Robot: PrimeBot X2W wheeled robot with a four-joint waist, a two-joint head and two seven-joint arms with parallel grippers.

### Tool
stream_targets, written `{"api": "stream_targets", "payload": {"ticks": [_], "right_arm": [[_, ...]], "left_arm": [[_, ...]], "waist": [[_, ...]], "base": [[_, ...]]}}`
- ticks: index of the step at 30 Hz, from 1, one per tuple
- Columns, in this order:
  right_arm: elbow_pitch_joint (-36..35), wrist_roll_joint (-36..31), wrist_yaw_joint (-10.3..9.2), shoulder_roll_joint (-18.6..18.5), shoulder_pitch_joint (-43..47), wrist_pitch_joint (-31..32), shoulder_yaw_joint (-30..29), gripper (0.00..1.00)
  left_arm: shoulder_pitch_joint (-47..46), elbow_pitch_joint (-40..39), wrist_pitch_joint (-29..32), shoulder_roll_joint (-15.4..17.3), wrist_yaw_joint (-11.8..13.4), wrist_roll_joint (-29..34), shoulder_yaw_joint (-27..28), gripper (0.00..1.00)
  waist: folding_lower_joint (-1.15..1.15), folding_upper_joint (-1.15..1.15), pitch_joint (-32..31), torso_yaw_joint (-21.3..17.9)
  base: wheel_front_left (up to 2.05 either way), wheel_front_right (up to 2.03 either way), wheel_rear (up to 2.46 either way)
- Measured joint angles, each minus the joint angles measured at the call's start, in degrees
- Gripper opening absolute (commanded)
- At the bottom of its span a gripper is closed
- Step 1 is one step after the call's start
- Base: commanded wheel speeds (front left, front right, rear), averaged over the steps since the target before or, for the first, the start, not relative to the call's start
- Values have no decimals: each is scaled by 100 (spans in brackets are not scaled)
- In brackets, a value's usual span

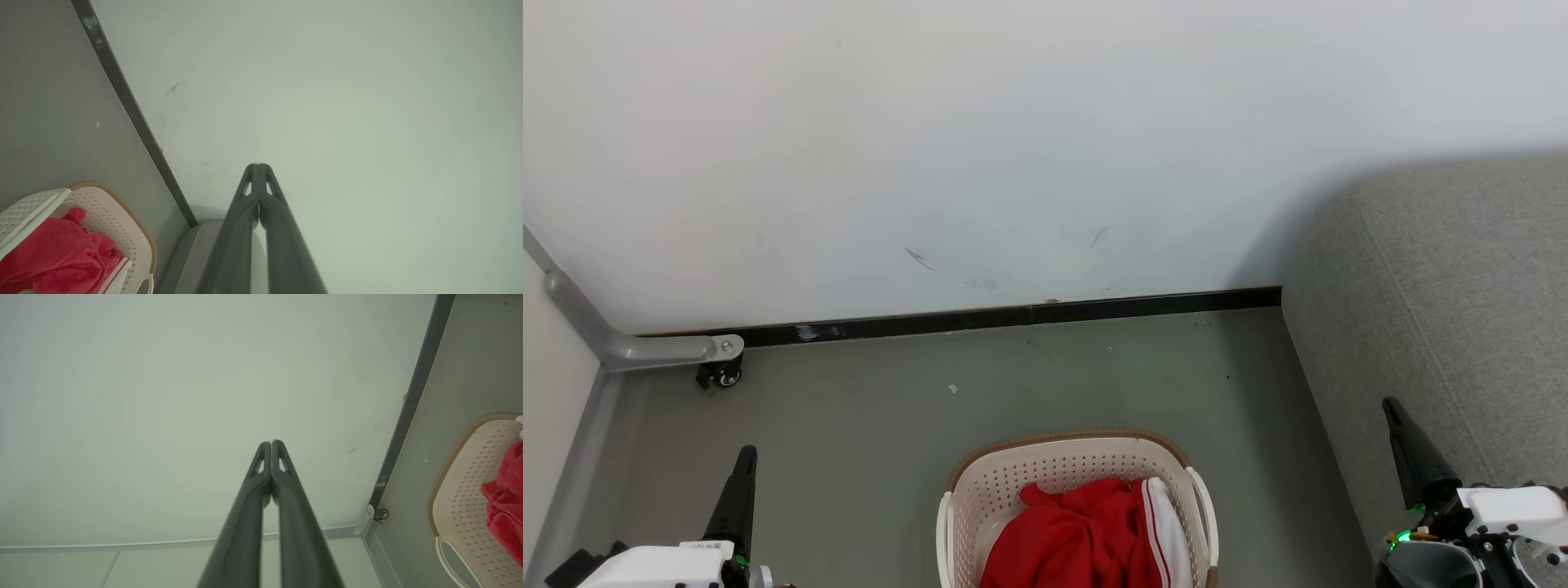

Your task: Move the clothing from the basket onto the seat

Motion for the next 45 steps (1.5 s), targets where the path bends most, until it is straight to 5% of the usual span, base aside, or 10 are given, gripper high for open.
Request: {"api": "stream_targets", "payload": {"ticks": [45], "right_arm": [[0, 0, 0, 0, 0, 0, 0, 0]], "left_arm": [[0, 0, 0, 0, 0, 0, 0, 0]], "waist": [[0, 0, 0, 0]], "base": [[0, 0, 0]]}}
